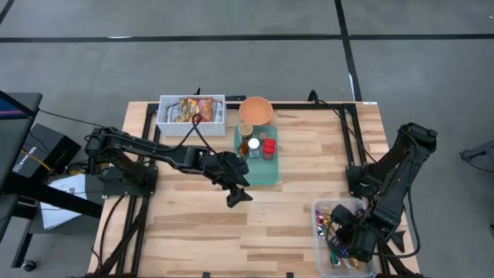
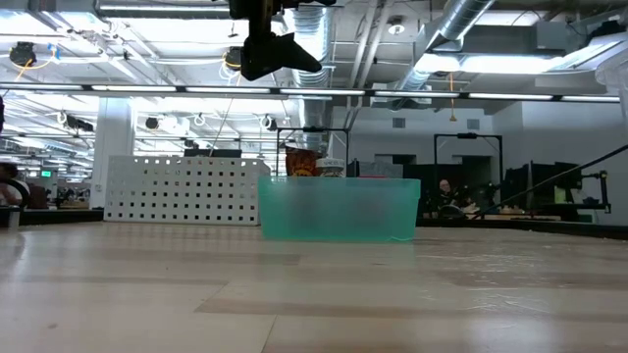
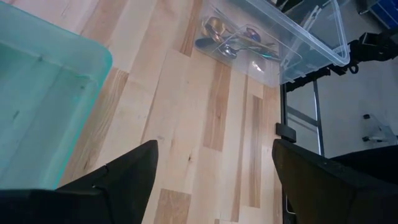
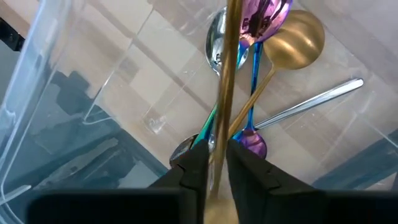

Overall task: Pick & Place Food Item
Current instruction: Put the gold spoon into the transparent bin, then return to Home Position

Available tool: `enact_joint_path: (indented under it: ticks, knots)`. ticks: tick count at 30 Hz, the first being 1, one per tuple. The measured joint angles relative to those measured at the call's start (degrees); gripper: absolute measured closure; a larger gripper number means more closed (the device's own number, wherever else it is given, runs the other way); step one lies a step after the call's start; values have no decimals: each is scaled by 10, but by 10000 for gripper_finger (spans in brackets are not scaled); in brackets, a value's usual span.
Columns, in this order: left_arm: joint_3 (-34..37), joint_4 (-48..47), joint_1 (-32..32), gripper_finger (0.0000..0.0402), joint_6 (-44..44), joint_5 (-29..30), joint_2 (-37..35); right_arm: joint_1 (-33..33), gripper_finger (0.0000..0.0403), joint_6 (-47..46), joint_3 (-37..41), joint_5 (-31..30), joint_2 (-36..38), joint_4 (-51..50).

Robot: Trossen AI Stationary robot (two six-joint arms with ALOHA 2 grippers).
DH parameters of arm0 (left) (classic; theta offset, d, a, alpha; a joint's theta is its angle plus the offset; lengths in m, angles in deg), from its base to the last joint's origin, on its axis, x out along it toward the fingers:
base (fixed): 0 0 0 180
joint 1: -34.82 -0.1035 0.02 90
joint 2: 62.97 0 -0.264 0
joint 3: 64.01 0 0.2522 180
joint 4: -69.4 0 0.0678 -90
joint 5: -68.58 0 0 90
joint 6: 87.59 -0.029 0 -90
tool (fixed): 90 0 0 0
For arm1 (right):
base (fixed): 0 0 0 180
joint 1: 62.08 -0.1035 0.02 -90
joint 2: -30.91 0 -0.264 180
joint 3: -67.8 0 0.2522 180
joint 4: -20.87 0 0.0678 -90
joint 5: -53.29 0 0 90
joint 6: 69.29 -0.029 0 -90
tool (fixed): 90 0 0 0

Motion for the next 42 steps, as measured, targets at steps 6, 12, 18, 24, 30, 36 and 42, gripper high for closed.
enact_joint_path:
  ticks: [6, 12, 18, 24, 30, 36, 42]
  knots:
    - [0, 0, 0, 94, 0, 0, 0, 0, 316, 0, 0, -2, 0, -4]
    - [0, -1, 0, 94, -11, 0, -2, -9, 315, 0, -6, -49, 20, -6]
    - [0, 1, 4, 102, -10, -55, -60, -31, 346, -4, -62, -218, 66, -86]
    - [79, 24, 31, 189, -16, -20, -217, -43, 397, -5, -100, -306, 103, -211]
    - [257, 215, 40, 375, 0, 117, -355, -26, 402, 6, -96, -347, 125, -246]
    - [431, 515, 5, 399, -45, 165, -346, 16, 402, 16, -96, -358, 128, -288]
    - [484, 635, -6, 401, -105, 131, -321, 60, 402, 5, -96, -378, 128, -310]
